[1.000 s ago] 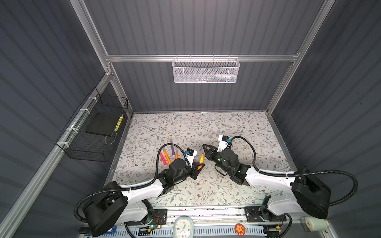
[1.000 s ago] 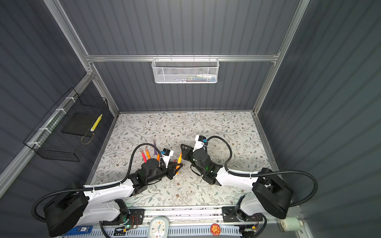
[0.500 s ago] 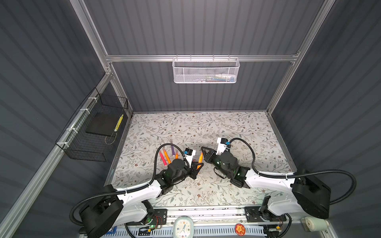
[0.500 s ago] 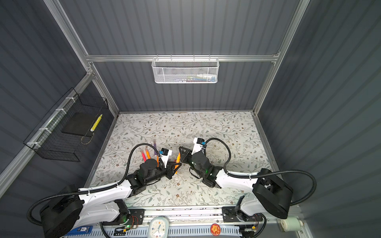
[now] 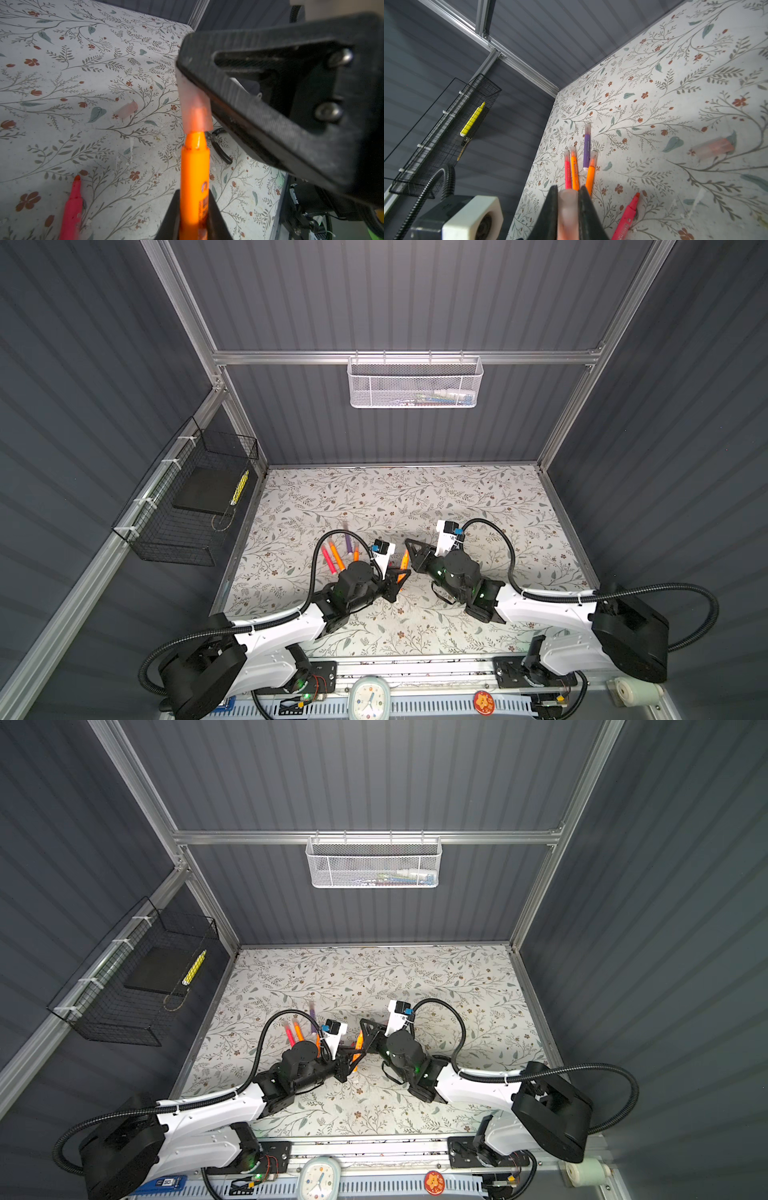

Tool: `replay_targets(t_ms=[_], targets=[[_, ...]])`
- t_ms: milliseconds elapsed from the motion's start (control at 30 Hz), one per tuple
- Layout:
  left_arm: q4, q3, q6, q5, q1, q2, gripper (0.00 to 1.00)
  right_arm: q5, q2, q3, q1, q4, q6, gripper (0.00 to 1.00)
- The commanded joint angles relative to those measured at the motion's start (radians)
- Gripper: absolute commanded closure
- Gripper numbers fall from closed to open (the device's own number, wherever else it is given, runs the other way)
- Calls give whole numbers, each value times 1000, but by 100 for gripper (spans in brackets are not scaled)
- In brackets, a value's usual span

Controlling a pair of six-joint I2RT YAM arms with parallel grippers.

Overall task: Insert pens into pen caps
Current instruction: Put on the pen cap to the pen.

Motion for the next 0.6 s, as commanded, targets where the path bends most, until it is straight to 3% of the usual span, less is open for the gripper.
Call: replay_targets(t_ms=[0, 400, 567], targets=[[-39, 56, -10, -27, 3, -32, 100, -69, 1, -28, 20, 63, -93, 100], [10, 56, -96, 120, 105, -63, 100, -229, 22, -148, 10, 347, -144, 100], [-18, 66, -59, 81, 107, -81, 100, -302, 62, -98, 14, 281, -119, 100]])
